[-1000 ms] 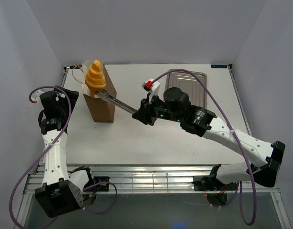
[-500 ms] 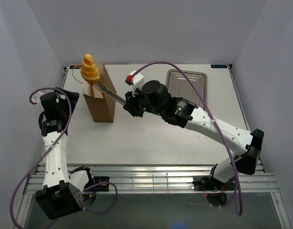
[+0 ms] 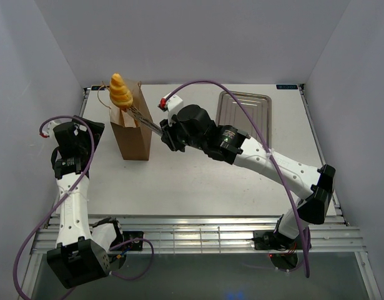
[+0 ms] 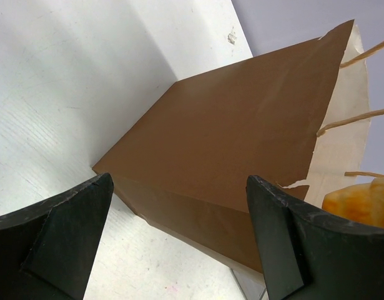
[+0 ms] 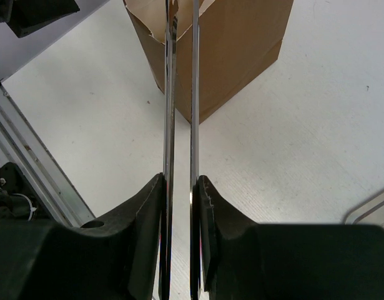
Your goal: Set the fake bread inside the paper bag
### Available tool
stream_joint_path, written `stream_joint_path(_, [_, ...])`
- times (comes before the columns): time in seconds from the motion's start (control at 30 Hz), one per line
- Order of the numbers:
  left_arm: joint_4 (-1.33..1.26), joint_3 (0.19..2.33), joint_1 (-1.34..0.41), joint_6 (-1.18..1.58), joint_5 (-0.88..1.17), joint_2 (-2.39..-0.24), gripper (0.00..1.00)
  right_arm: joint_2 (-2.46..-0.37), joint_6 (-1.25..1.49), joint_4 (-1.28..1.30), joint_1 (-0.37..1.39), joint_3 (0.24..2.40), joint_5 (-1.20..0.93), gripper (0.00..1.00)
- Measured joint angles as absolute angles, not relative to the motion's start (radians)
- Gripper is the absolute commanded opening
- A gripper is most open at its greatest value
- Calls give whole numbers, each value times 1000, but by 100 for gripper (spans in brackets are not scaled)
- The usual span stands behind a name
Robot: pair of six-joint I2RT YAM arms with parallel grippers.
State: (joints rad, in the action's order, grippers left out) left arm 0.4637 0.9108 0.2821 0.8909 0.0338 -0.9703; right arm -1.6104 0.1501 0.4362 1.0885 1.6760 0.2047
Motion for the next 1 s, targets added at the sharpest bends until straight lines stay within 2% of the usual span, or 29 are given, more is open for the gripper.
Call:
stream_joint_path(0.33, [466,907,282,891,34,-970,98,-1610,150,440,1089,1676,207,21])
stream_joint_path(1.0, [467,896,282,891,34,-970,98,-1593,158,439,1089,1673,199,37])
